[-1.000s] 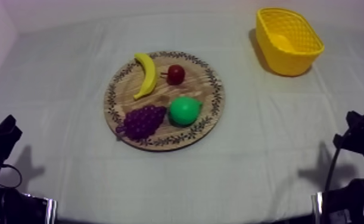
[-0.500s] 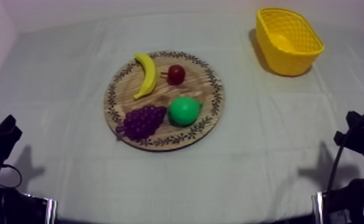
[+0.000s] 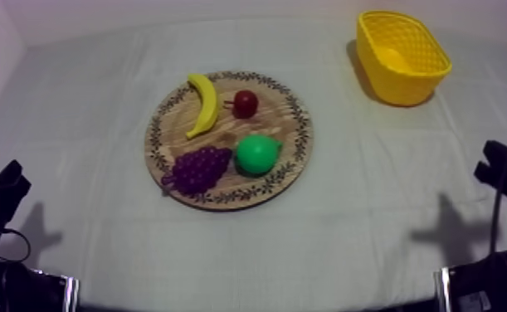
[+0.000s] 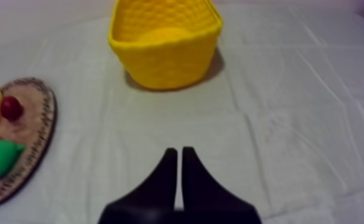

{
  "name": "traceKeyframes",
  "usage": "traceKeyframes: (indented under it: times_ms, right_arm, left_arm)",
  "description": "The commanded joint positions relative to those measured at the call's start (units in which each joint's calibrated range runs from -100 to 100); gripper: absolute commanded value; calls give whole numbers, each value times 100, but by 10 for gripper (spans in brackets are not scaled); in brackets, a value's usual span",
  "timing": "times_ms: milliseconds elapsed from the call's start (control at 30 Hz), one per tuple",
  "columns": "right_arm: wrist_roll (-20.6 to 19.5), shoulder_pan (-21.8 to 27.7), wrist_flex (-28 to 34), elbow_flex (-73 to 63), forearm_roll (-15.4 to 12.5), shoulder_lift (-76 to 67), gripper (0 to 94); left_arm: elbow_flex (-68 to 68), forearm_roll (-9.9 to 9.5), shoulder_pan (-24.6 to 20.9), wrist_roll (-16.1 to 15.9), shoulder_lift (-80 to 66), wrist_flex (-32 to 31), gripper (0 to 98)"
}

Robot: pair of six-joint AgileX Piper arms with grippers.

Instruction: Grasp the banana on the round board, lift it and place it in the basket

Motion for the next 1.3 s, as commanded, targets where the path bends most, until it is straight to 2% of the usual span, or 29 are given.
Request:
traceKeyframes:
  times_ms: [0,133,333,467,833,1067,1200,1267]
  right_arm:
    - [-176,-203,93,-829,-42,483,5]
    - [-325,-522,186,-1773,-85,1198,5]
    - [-851,-1152,291,-2866,180,2144,24]
    - [-1017,-1468,401,-3548,218,2749,22]
    - [-979,-2258,527,-4976,-224,4130,17]
    - [-1393,-2880,332,-5514,10,5138,17]
    - [-1440,-3023,214,-5836,22,5793,17]
    - [-1525,-3140,202,-5985,132,6090,16]
  left_arm:
    - [-1,-3,-1,0,-5,0,1]
    - [-1,-3,-1,-1,-5,0,1]
    - [-1,-3,-1,-2,-5,0,1]
    - [-1,-3,-1,0,-5,0,1]
    - [-1,-3,-1,1,-5,0,1]
    - [-1,-3,-1,1,-5,0,1]
    - [-1,-3,-1,0,-5,0,1]
    - [-1,-3,-1,-2,-5,0,1]
